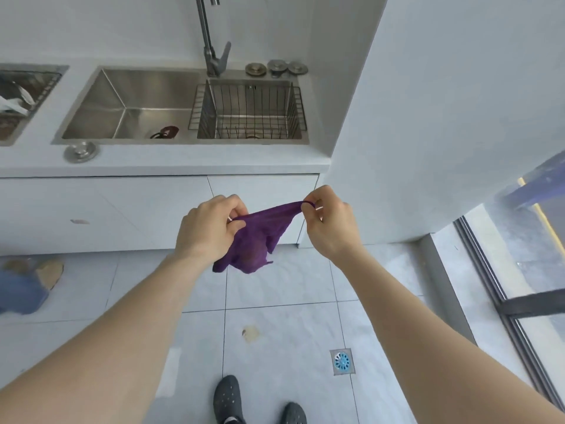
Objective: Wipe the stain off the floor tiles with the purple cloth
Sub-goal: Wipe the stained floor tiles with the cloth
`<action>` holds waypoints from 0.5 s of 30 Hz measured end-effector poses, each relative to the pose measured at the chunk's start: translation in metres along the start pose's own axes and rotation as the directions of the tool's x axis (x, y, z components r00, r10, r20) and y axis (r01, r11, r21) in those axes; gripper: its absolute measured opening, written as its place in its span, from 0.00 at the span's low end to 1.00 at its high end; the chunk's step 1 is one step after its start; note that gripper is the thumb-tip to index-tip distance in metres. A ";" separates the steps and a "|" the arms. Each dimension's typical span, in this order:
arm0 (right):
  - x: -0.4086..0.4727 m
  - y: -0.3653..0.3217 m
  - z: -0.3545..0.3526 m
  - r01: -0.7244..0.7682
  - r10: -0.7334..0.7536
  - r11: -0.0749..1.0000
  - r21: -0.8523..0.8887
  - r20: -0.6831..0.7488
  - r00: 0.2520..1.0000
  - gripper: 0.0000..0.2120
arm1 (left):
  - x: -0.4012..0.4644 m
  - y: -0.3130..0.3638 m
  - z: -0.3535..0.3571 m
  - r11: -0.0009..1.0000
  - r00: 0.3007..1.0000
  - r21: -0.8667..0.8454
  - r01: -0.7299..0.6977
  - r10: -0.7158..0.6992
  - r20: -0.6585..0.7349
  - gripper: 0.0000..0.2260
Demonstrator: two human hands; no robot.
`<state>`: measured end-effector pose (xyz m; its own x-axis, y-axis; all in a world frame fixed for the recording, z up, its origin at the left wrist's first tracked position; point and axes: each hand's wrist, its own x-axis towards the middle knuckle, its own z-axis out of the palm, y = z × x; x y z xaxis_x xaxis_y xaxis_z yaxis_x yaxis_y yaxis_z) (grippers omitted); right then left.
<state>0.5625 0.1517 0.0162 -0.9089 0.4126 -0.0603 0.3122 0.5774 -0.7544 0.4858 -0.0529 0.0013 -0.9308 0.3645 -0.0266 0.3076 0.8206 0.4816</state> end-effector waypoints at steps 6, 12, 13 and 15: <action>-0.011 0.044 0.096 -0.125 0.127 0.991 -0.041 0.062 0.990 0.02 | -0.001 -0.085 0.067 0.992 0.985 -0.098 0.081 -0.064 0.162 0.06; -0.031 0.115 0.196 -0.226 0.237 0.969 -0.096 0.116 0.965 0.03 | -0.008 -0.170 0.153 0.975 0.944 -0.145 0.170 -0.118 0.309 0.06; -0.035 0.126 0.208 -0.241 0.251 0.966 -0.095 0.117 0.961 0.03 | -0.011 -0.180 0.167 0.970 0.937 -0.153 0.187 -0.129 0.325 0.06; -0.046 0.151 0.237 -0.273 0.285 0.957 -0.100 0.132 0.949 0.03 | -0.023 -0.202 0.200 0.961 0.920 -0.164 0.222 -0.151 0.361 0.06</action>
<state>0.5860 0.0525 -0.2501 -0.8107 0.4630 -0.3583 0.5743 0.5101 -0.6402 0.4844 -0.1394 -0.2703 -0.8318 0.3705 -0.4134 0.0564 0.7973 0.6009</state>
